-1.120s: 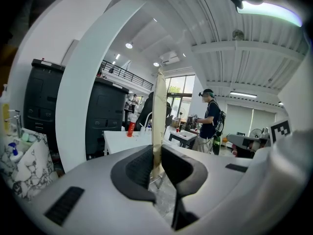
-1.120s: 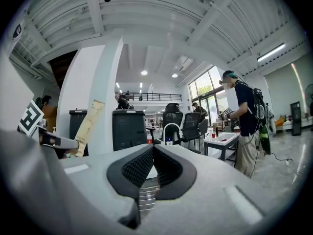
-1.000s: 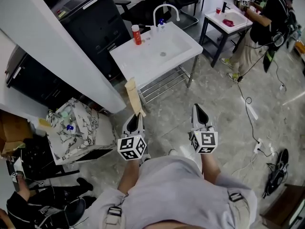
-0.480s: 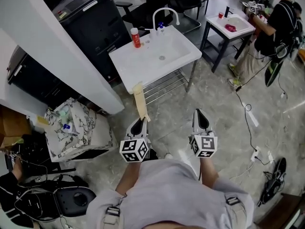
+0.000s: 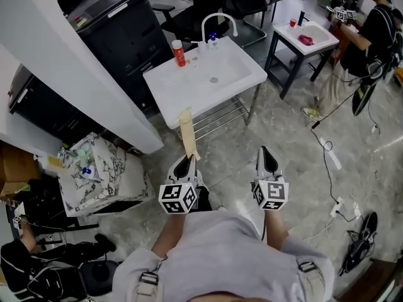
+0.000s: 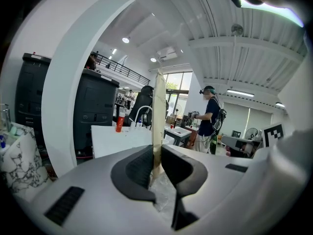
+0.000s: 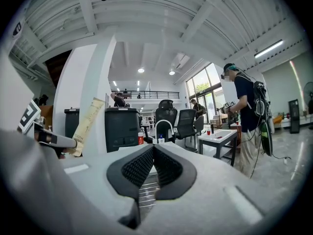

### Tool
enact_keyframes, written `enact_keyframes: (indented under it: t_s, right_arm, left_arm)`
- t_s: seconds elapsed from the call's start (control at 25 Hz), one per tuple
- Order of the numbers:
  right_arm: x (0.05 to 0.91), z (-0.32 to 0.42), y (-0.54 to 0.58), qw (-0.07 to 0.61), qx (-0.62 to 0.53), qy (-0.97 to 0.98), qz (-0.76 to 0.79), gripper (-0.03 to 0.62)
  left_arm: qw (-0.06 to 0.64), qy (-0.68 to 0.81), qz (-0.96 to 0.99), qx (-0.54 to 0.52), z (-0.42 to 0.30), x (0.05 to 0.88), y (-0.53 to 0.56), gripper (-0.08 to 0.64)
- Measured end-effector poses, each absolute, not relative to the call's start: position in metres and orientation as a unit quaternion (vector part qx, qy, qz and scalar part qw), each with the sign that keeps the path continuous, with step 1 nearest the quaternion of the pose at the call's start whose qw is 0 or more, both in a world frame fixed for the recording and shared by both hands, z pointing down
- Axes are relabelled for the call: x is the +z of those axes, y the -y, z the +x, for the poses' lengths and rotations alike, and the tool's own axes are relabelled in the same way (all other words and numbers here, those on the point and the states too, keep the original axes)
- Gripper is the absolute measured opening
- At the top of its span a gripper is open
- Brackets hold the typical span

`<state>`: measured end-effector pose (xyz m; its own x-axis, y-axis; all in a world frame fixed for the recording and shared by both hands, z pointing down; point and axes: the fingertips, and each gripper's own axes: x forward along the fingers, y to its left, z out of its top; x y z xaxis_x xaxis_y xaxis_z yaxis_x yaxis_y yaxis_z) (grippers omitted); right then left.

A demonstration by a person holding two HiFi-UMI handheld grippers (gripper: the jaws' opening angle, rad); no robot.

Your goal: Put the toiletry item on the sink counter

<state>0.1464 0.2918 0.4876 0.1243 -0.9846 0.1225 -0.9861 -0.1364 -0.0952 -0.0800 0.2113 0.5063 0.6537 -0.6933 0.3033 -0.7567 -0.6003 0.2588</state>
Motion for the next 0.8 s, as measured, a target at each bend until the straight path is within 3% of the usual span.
enact_keyframes:
  t_s: [0.8]
  right_arm:
    - [0.481,0.139,-0.182,0.021,0.065,0.667,0.742,0.005]
  left_arm:
    - [0.199,0.435,0.876,0.062,-0.101,0.510,-0.095,0.044]
